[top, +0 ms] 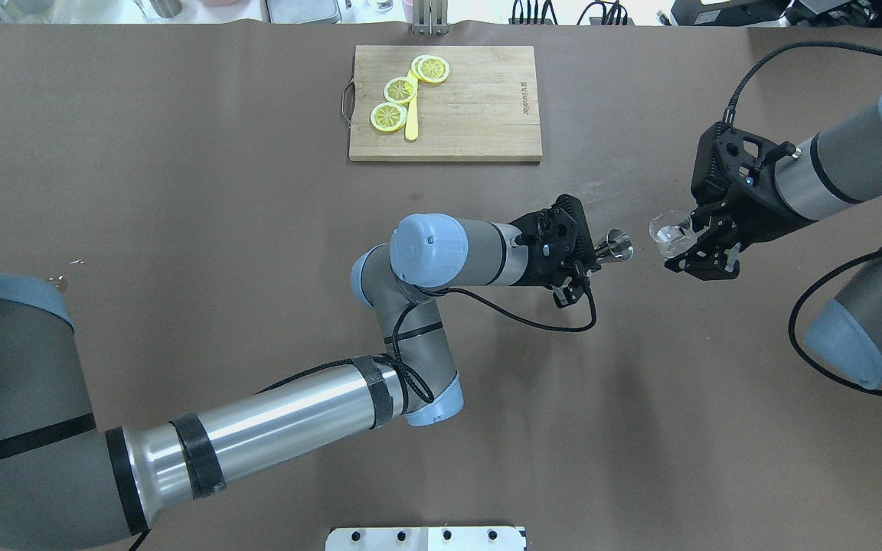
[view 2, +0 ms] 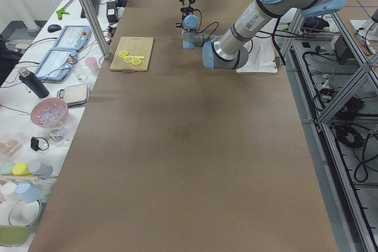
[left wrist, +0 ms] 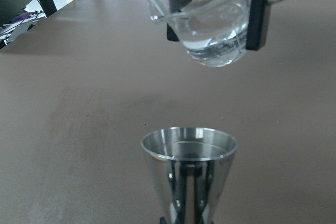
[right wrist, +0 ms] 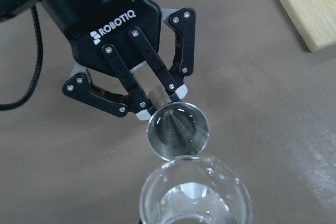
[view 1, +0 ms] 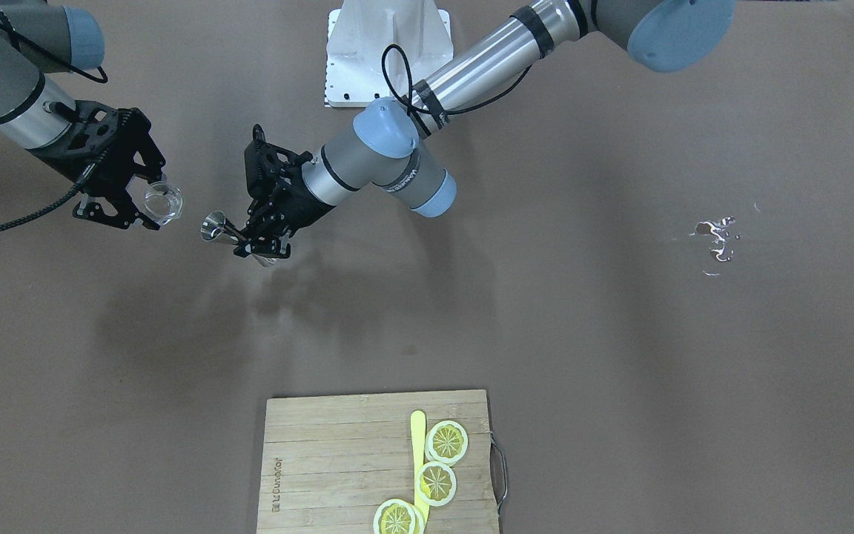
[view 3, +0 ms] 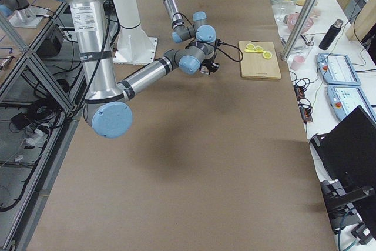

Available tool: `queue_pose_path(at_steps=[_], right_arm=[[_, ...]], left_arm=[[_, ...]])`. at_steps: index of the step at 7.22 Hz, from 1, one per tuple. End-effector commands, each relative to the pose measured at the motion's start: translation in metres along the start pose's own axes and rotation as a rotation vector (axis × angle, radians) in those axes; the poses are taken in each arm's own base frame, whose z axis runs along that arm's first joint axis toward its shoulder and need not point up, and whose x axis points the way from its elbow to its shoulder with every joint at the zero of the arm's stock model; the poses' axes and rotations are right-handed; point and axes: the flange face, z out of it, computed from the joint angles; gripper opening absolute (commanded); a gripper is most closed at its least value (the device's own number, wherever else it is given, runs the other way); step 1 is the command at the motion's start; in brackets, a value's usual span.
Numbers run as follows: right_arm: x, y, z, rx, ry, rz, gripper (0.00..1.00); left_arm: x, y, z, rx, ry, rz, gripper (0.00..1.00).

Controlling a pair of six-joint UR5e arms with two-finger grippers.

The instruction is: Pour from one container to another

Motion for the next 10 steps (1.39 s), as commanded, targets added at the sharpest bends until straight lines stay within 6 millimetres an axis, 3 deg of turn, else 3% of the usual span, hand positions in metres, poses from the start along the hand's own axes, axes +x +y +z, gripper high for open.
queue_pose_path(at_steps=[1,3,6,7,10], right_arm=[[-0.003,-0.007,0.008,-0.035,-0.061,0.021,0.0],[-0.003,-0.003,0.009,-0.047,-0.091,0.04,0.0],[0.001,-0.022,0.01,-0.066,-0.113,0.062,0.0],[0.003,-0.019,0.009,-0.064,-0.13,0.063,0.0],[0.02,-0.02,0.022,-0.072,-0.192,0.077,0.0]], left_arm=[[-0.001,0.0,0.0,0.0,-0.001,-0.001,0.0],[-0.001,0.0,0.0,0.0,-0.001,-0.001,0.0],[0.0,0.0,0.0,0.0,0.0,-0.002,0.0],[0.0,-0.001,0.0,0.001,0.0,0.0,0.0],[0.0,-0.001,0.0,0.001,0.0,0.0,0.0]])
